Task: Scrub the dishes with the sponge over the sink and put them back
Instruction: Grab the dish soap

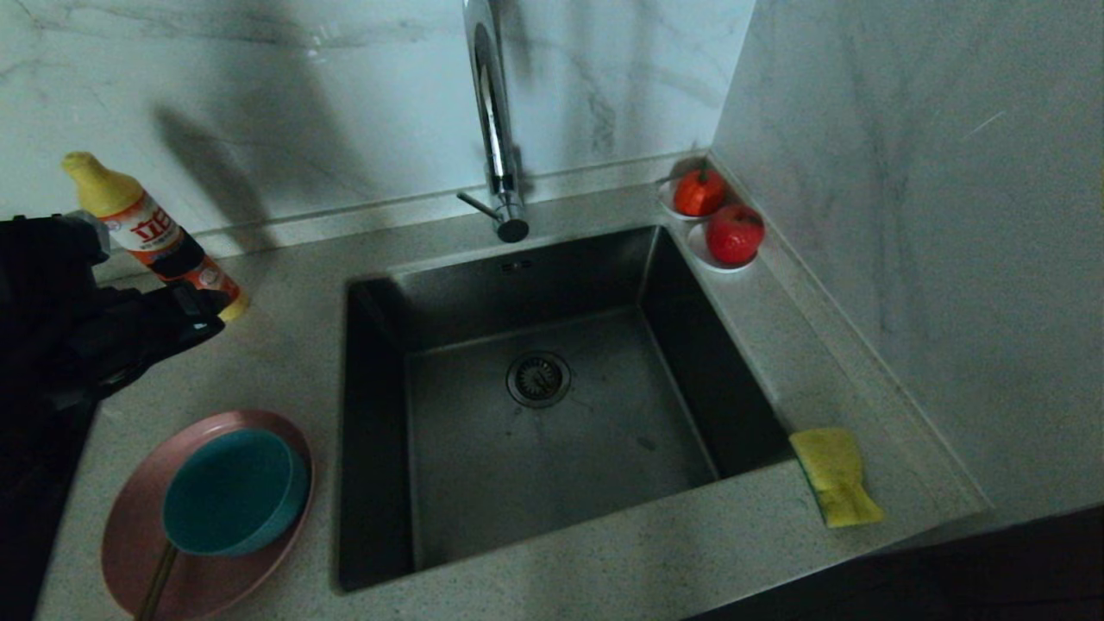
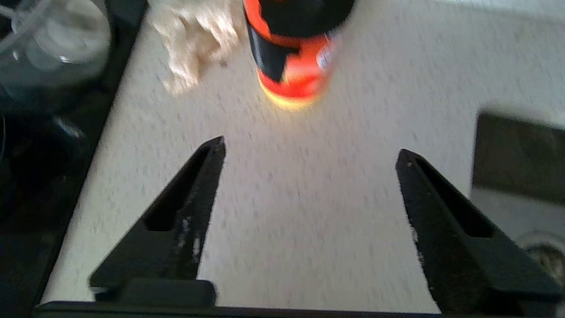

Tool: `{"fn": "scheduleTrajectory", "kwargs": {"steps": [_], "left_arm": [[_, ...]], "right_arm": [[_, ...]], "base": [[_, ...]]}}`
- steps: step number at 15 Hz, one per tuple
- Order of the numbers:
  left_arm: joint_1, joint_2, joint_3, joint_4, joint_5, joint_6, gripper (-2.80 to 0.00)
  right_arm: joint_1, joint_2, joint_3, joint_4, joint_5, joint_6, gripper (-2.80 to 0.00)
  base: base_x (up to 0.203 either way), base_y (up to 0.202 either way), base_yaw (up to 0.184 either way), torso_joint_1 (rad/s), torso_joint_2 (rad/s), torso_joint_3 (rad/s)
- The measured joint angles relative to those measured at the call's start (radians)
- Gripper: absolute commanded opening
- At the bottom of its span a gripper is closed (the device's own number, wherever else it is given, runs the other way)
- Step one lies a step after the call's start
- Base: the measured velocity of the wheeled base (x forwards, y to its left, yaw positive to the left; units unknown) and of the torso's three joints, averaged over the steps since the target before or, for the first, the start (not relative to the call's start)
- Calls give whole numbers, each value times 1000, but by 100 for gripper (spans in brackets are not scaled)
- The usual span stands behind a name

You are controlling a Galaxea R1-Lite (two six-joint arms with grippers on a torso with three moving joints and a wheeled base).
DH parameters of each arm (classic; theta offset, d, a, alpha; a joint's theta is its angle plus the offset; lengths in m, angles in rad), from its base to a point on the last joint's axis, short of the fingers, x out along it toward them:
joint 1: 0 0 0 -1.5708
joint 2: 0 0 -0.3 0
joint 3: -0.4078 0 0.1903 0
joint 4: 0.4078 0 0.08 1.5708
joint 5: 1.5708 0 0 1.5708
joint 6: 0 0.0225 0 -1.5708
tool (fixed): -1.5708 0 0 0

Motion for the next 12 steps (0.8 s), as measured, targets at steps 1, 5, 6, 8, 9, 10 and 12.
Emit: {"fn": "scheduleTrajectory", "kwargs": {"steps": [1,5,6,8,9,10,12], "left_arm": [[3,13,-4,-25,2,-5,0],[15,68,-49,-91,9,-24,0],[16,86,-59,-101,11,-23,0],[17,122,-80,-121,13,-24,0],[17,141,-95,-132,15,-25,0],[17,161,-115,-136,18,-28,0],[17,202,-157,-143,39,-38,0]], "right_arm": [[0,0,0,0,0,0,-280],[0,0,0,0,0,0,-280],[0,0,0,0,0,0,-280],[0,0,0,0,0,0,-280],[0,0,0,0,0,0,-280],[0,0,0,0,0,0,-280],[0,0,0,0,0,0,-280]], "base": [[0,0,0,0,0,0],[0,0,0,0,0,0],[0,0,0,0,0,0],[0,0,0,0,0,0],[0,0,0,0,0,0],[0,0,0,0,0,0],[0,0,0,0,0,0]]}}
